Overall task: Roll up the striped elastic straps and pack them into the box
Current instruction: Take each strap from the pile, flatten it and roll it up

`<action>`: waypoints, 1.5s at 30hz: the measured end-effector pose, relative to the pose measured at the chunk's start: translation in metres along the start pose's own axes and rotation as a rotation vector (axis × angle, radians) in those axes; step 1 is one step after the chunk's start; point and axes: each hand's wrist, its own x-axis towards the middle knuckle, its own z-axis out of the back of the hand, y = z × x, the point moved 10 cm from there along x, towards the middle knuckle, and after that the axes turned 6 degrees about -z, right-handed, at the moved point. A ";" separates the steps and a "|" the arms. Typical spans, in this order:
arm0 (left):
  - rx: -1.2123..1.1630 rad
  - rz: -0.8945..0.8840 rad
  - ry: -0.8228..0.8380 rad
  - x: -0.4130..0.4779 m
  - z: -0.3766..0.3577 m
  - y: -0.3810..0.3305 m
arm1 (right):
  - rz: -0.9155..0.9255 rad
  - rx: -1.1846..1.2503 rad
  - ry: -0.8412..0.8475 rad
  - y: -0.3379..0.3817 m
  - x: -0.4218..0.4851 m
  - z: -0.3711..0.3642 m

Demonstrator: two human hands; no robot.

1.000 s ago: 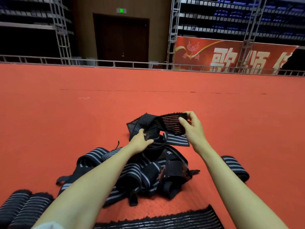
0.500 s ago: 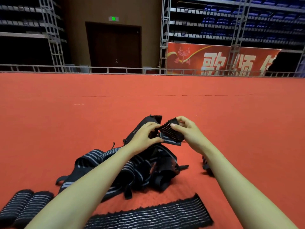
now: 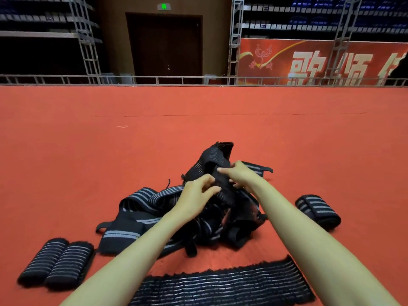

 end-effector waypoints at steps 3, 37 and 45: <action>0.049 -0.092 0.064 -0.004 -0.007 -0.012 | -0.059 0.074 -0.027 -0.009 0.008 -0.001; 1.070 -0.489 0.328 0.096 -0.060 -0.019 | 0.591 -0.487 -0.045 -0.012 -0.009 0.003; 0.857 -0.220 0.220 0.100 -0.041 -0.003 | 0.470 -0.521 0.023 -0.019 -0.003 -0.008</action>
